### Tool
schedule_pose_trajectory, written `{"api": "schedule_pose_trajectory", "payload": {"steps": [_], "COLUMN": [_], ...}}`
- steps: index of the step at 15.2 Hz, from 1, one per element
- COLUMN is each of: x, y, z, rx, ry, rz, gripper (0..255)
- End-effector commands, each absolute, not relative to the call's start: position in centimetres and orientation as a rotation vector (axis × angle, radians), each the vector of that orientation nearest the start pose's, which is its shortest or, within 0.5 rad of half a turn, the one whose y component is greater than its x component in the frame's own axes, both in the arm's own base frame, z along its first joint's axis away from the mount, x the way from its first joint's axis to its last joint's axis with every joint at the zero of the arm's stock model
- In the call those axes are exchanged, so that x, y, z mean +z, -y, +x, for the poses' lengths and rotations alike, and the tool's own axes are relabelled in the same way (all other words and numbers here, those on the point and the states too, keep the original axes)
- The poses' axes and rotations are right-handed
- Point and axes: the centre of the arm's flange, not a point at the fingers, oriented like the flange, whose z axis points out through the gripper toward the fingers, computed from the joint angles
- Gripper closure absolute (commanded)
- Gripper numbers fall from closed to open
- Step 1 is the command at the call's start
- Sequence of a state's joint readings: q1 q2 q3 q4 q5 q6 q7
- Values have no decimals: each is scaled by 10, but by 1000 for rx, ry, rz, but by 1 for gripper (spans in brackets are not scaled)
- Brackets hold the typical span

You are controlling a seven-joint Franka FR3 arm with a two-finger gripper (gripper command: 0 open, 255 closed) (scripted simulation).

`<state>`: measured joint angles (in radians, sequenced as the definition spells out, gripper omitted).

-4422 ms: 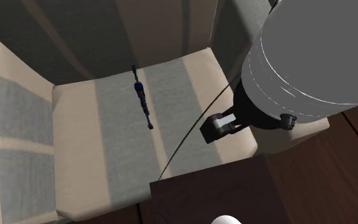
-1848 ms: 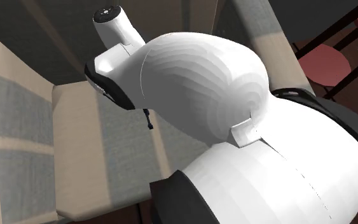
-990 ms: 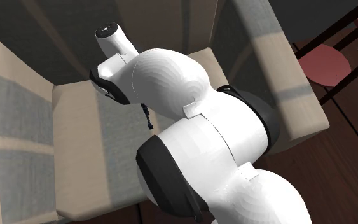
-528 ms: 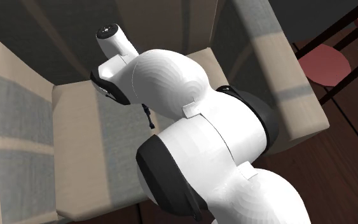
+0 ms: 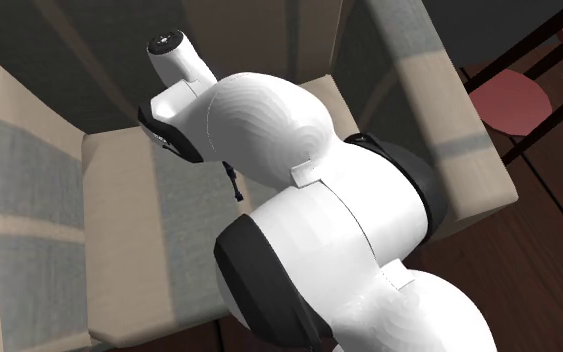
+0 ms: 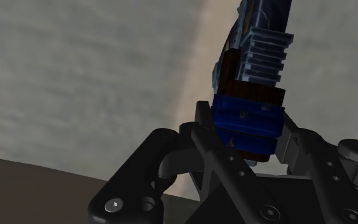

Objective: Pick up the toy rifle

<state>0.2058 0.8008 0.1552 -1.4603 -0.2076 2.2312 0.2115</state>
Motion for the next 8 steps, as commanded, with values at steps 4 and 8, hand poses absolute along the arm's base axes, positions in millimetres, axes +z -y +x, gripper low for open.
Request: {"api": "schedule_pose_trajectory", "payload": {"steps": [4,8], "x": [234,255], "y": [-230,-230], "z": [681,682], "rx": [4,4], "ry": [372,372], "rz": [-3174,-3174], "gripper": [255,255]}}
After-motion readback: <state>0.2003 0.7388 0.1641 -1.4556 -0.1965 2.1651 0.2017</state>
